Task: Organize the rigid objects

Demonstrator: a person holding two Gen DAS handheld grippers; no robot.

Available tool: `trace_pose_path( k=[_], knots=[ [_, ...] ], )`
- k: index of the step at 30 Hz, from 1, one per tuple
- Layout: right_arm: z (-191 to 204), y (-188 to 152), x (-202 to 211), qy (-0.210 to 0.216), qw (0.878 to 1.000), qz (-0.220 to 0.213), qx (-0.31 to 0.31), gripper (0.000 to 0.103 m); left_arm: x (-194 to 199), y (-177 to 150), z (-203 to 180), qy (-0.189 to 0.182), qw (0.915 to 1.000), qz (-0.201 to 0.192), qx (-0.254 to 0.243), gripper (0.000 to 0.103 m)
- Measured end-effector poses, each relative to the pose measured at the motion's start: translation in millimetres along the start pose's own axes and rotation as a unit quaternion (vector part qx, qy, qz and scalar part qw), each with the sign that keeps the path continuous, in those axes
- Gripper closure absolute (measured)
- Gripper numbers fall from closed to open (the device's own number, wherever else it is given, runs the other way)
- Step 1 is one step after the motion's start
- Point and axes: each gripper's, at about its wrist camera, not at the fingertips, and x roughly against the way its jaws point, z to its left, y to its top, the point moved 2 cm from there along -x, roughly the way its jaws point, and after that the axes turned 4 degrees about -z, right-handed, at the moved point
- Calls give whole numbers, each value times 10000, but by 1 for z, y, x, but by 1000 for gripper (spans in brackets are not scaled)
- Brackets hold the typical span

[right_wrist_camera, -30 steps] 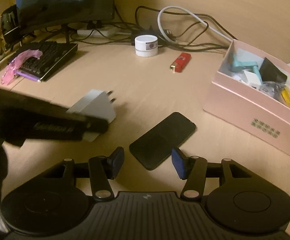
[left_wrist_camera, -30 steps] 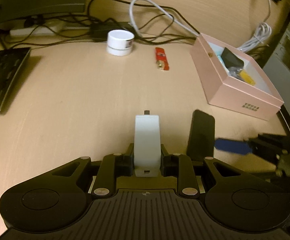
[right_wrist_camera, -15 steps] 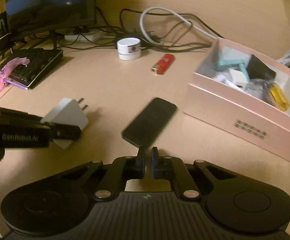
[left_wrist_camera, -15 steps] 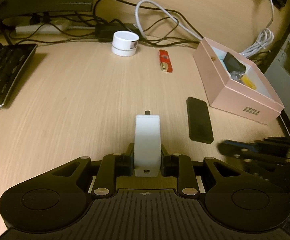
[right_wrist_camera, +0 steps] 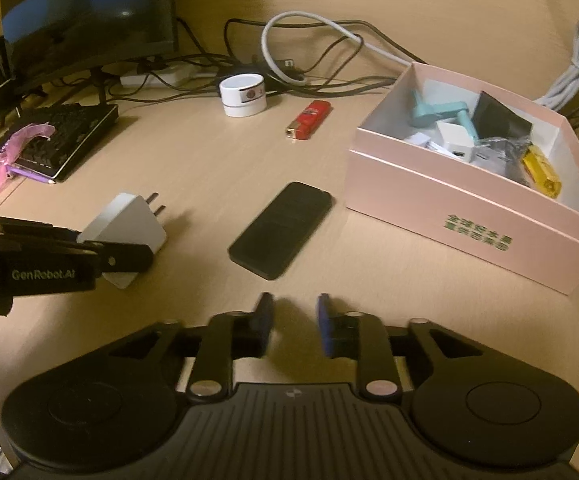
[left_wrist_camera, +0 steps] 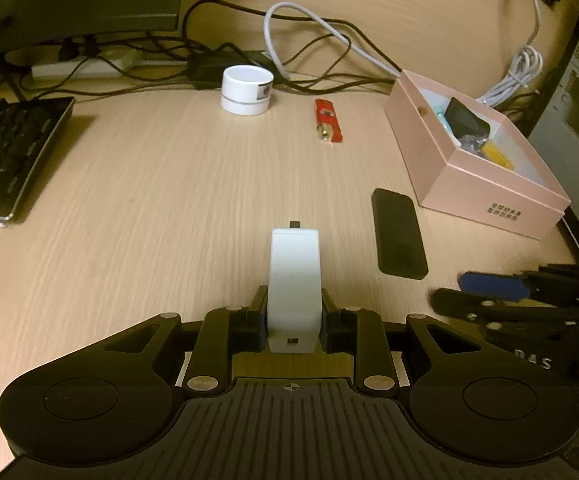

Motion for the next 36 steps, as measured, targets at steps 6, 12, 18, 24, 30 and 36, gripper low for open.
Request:
trace_pose_path(
  k=[6,12,18,24,30,36],
  knots=[
    [7,21,-13,-51,9997,-162,-186,60,2,-2,3,24,10000,-12,52,76],
    [10,45,-51,-251,9982,-152,-531,52,4,-4,1,83,9999,-61,25,76],
    [17,51,-65,-447,9987,-238,-4,62,5,-4,1,96,9999,-58,14,76],
    [6,41,-26,21,9999,-33,-117,64,6,-4,-5,108,9999,-25,-108,77],
    [-2,19,45,-88,9990,-444,24,64,10,-9,-29,-397,9961,181,-764,77],
    [-28,-6,98,-739,9941,-762,-215,64,26,19,-62,-1300,9865,46,-998,77]
  ],
)
